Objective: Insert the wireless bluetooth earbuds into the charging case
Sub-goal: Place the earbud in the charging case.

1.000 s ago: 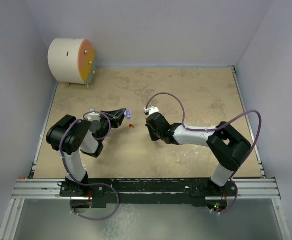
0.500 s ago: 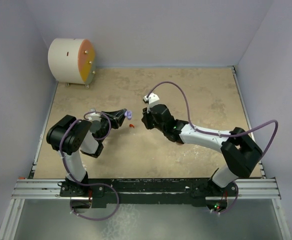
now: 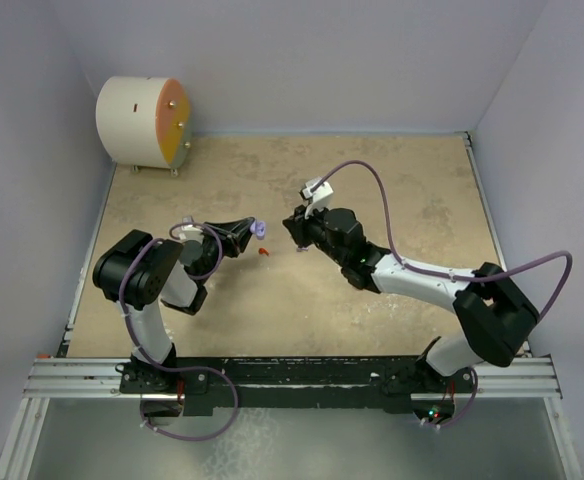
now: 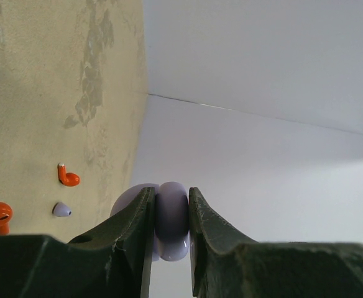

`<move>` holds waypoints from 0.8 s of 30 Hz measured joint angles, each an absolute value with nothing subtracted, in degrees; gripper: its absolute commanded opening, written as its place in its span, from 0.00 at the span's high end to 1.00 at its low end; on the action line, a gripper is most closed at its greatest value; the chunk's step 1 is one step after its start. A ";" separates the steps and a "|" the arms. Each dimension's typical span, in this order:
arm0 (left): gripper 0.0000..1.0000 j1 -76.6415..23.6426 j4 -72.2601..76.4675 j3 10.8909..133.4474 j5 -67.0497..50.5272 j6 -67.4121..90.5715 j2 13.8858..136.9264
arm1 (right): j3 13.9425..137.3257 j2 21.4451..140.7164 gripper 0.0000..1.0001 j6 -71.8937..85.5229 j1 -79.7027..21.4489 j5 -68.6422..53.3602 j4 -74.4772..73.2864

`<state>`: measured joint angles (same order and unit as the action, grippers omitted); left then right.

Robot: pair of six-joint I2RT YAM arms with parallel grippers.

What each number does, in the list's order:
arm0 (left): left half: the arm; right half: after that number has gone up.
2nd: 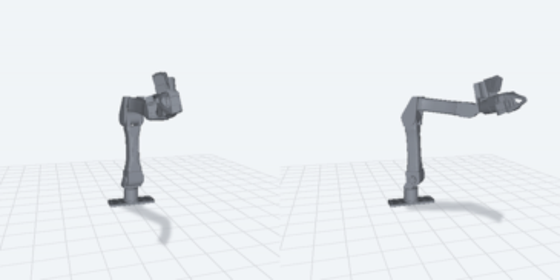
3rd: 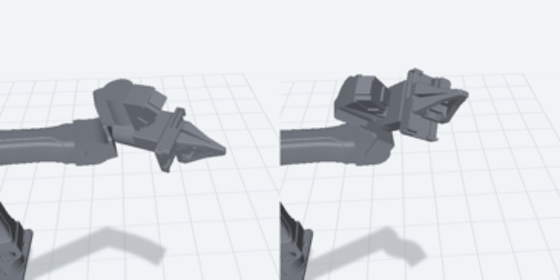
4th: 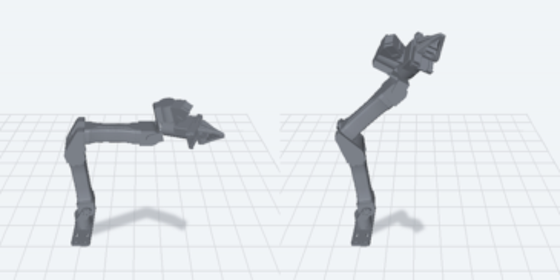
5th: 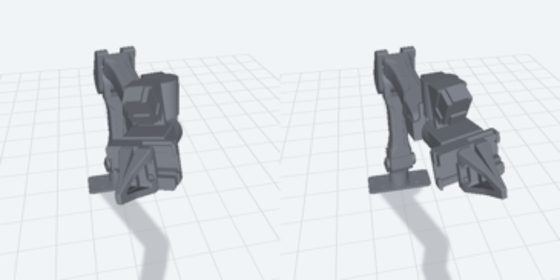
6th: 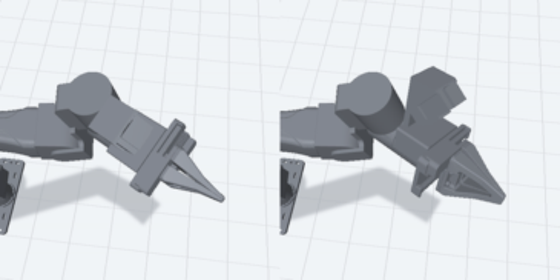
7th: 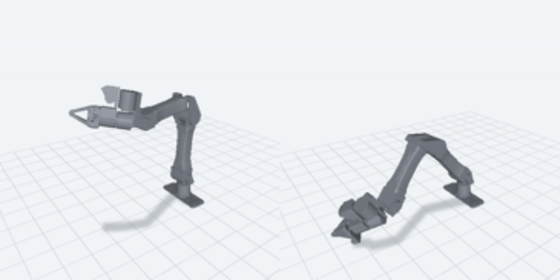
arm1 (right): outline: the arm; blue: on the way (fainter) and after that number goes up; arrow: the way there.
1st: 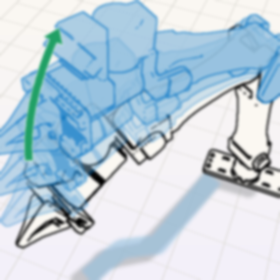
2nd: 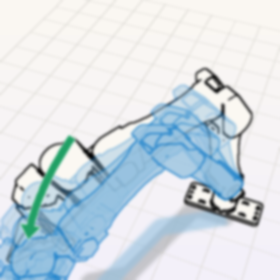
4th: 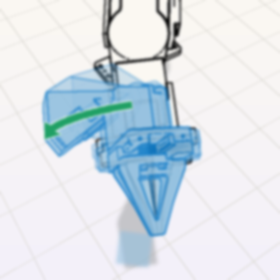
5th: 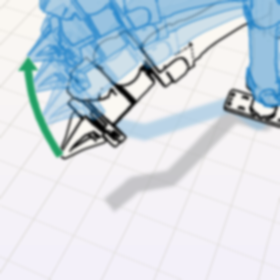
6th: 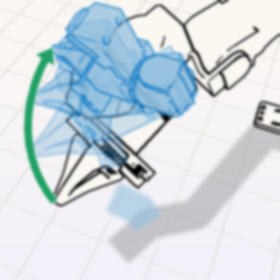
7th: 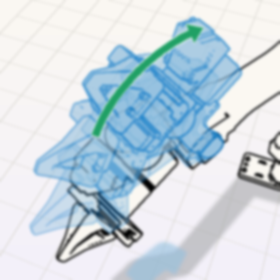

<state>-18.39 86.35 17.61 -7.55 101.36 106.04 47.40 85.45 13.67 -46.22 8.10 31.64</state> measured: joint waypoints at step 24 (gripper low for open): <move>1.00 -19.70 86.50 18.74 -6.85 102.74 105.41 | 44.21 90.13 1.00 13.91 -43.75 3.77 54.02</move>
